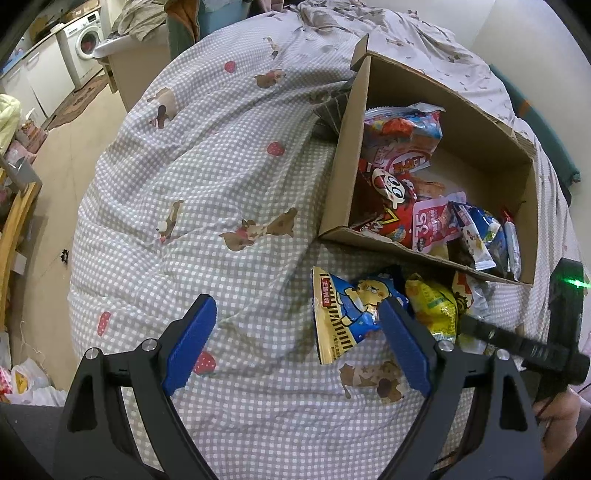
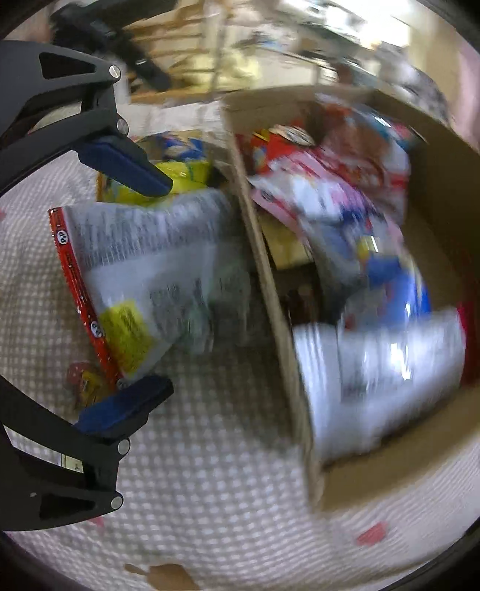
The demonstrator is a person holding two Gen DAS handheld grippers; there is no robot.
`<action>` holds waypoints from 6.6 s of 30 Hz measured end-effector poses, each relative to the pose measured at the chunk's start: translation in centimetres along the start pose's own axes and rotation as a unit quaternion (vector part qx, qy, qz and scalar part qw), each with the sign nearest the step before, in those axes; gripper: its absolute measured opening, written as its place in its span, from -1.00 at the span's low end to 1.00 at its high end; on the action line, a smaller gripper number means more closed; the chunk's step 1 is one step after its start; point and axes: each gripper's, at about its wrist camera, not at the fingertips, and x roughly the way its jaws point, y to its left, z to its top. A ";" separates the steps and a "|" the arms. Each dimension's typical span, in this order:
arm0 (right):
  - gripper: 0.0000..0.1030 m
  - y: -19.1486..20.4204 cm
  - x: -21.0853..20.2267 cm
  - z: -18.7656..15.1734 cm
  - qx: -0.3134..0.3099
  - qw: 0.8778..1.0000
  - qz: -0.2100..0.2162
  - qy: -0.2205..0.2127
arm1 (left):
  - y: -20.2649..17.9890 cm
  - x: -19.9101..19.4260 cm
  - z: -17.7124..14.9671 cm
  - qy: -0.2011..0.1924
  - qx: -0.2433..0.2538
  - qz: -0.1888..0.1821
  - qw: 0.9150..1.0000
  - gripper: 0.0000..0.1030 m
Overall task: Organize snacks
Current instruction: 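Grasp the large white chip bag with the right gripper, then grasp the blue cartoon bag with the left gripper while the right holds the white bag, then carry both bags over the box and open both grippers to drop them inside, then withdraw both grippers and grasp the yellow chip bag with the left gripper, then hold the yellow bag in the left gripper while the right grasps the pink bear bar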
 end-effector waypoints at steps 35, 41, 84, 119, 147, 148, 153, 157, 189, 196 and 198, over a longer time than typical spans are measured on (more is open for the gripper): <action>0.03 2.6 -8.7 -6.2 -0.057 0.994 0.015 -0.090 | -6.3 2.8 -5.1 0.098 0.113 -0.094 0.984 -0.42; 0.03 3.0 -9.0 -6.1 -0.063 0.993 0.020 -0.096 | -5.0 0.8 -5.5 0.083 0.111 -0.098 0.986 -0.77; 0.03 1.2 -10.5 5.8 -0.040 0.979 0.000 -0.198 | -8.6 -3.8 7.3 -0.101 0.134 -0.077 0.983 -0.93; 0.75 1.0 -8.7 9.5 -0.039 0.975 0.036 -0.214 | -7.8 -1.2 7.7 -0.130 0.139 0.000 0.982 0.73; 0.75 1.3 -11.4 5.4 -0.022 0.978 0.026 -0.207 | -5.9 -2.2 5.1 -0.116 0.110 0.008 0.987 0.73; 0.75 1.3 -11.6 4.9 -0.021 0.978 0.025 -0.206 | -5.9 -2.4 4.8 -0.115 0.109 0.007 0.987 0.73; 0.75 0.4 -12.5 2.4 -0.010 0.980 0.017 -0.196 | -5.6 -2.2 3.1 -0.095 0.099 0.002 0.991 0.73; 0.75 -1.7 -12.9 0.2 0.023 0.983 0.015 -0.181 | -6.0 -1.2 1.4 -0.057 0.096 -0.012 0.994 0.73; 0.75 -6.1 -11.5 -2.2 0.016 0.997 -0.050 -0.057 | -15.5 9.7 -4.1 0.114 0.082 0.094 0.986 -0.20; 0.75 -8.2 -11.5 -2.4 0.030 0.998 -0.033 -0.042 | -18.0 7.7 -4.2 0.104 0.107 0.111 0.983 -0.20; 0.75 -7.8 -11.2 -2.5 0.024 0.998 -0.034 -0.040 | -18.5 7.2 -4.1 0.098 0.112 0.111 0.983 -0.20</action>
